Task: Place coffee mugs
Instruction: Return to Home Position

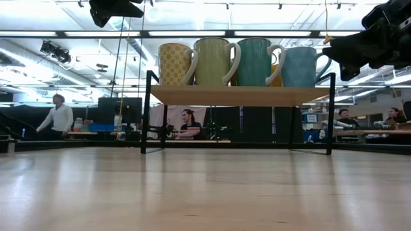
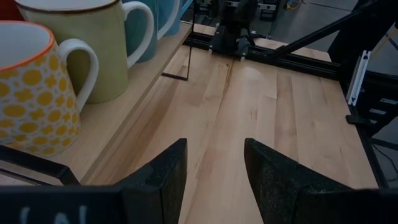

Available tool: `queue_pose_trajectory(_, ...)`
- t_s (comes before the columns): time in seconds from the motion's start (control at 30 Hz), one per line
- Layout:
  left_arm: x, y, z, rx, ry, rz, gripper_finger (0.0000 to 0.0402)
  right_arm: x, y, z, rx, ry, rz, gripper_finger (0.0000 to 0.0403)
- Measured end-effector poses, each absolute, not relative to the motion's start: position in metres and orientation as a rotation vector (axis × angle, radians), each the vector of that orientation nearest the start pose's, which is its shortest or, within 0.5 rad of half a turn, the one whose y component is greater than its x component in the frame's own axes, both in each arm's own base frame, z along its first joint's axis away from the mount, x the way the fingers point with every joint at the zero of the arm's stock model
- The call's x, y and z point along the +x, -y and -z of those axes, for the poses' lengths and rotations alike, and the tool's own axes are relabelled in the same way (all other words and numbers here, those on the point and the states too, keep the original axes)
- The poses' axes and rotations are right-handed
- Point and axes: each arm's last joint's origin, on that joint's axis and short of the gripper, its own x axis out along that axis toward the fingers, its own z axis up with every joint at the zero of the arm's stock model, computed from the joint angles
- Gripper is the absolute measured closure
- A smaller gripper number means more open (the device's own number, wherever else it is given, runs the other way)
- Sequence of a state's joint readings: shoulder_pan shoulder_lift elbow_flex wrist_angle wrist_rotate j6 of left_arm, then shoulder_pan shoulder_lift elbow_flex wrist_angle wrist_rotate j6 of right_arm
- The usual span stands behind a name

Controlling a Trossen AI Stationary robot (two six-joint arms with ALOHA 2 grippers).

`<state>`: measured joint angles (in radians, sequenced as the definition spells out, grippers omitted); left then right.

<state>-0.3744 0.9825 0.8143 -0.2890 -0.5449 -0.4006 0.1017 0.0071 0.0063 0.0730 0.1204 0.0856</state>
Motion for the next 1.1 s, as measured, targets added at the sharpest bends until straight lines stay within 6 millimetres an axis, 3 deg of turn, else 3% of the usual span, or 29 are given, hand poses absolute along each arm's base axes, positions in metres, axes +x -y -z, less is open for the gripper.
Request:
queue_pose_trajectory(0.3,0.199,0.062,-0.300,-0.188,-0.369,-0.245,0.0235,0.097,-0.007,-0.172,0.118,0.072,0.008,0.0275)
queue_pose_trajectory(0.53,0.204,0.055,-0.307,-0.001,-0.328,-0.234,0.0235,0.097,-0.007,-0.172,0.120,0.073,0.006,0.0275)
queue_pose_trajectory(0.67,0.211,0.043,-0.317,0.040,-0.237,-0.248,0.0235,0.097,-0.007,-0.172,0.120,0.073,0.005,0.0275)
queue_pose_trajectory(0.87,0.216,0.015,-0.317,0.081,-0.257,-0.173,0.0235,0.097,-0.007,-0.172,0.120,0.073,0.005,0.0275)
queue_pose_trajectory(1.1,0.193,-0.010,-0.324,0.030,-0.279,-0.154,0.0235,0.097,-0.007,-0.172,0.120,0.074,0.004,0.0275)
